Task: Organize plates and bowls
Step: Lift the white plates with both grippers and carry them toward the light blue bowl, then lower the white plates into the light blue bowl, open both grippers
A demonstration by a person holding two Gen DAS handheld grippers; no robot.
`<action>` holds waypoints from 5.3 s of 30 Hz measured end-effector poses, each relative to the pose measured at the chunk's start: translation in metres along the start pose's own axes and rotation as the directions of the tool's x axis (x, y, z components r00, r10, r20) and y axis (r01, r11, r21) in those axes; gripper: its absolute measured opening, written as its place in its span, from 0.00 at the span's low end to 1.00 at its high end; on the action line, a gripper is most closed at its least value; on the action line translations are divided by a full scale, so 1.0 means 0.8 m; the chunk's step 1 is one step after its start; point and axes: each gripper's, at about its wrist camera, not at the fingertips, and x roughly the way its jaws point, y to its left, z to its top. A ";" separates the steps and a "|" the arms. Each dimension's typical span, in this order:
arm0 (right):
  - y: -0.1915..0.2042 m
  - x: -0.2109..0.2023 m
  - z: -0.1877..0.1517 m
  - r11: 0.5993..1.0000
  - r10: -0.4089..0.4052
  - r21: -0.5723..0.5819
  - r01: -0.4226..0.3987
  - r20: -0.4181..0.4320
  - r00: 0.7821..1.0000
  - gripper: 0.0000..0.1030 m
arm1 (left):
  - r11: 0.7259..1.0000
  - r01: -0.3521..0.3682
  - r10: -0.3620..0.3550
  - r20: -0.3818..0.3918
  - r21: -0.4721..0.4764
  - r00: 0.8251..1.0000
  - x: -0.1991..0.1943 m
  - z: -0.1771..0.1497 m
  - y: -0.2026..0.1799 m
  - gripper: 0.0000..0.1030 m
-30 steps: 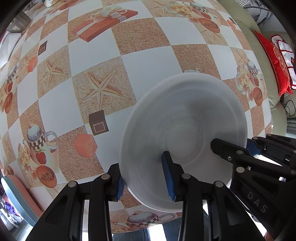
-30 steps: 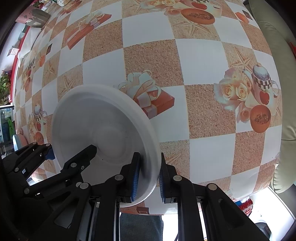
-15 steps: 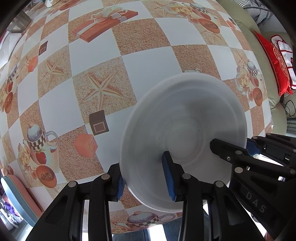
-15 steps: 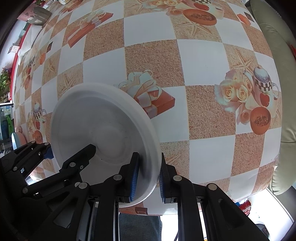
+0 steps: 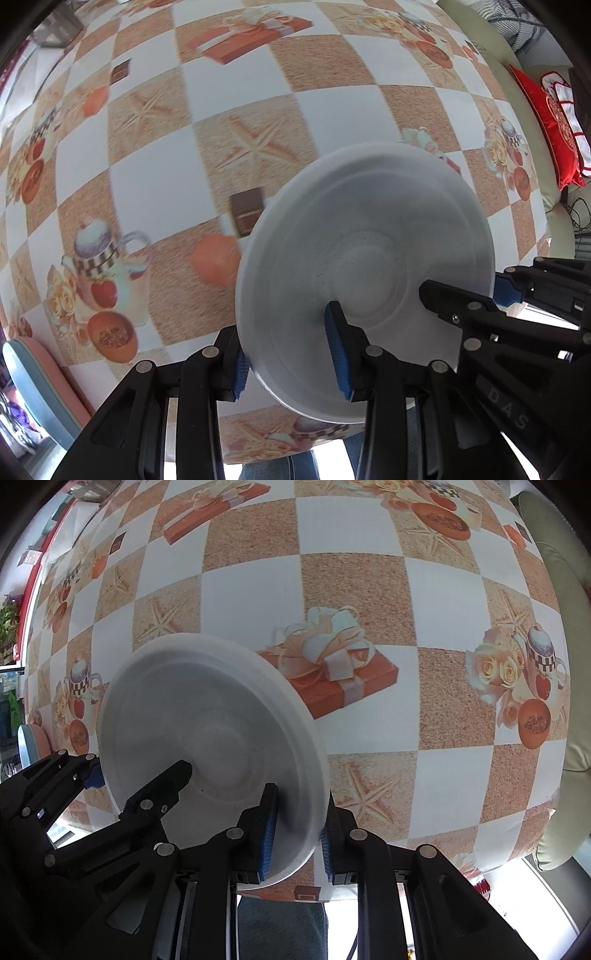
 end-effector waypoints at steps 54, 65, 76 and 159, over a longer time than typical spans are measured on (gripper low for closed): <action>0.201 0.033 0.065 0.921 -0.109 -0.386 0.047 -0.138 0.984 0.23 | 0.911 0.041 -0.032 0.028 -0.410 0.999 -0.021 -0.154 0.210 0.39; 0.203 0.013 0.051 0.925 -0.111 -0.374 0.058 -0.123 0.986 0.23 | 0.919 0.051 -0.039 0.037 -0.391 0.999 -0.037 -0.149 0.201 0.39; 0.206 -0.028 0.060 0.931 -0.084 -0.361 0.055 -0.066 0.994 0.23 | 0.923 0.041 0.001 0.109 -0.383 0.994 -0.084 -0.150 0.200 0.39; 0.428 -0.068 0.016 0.736 0.007 -0.674 0.060 0.097 0.995 0.99 | 0.741 -0.060 0.206 0.141 -0.669 0.968 -0.131 -0.297 0.346 1.00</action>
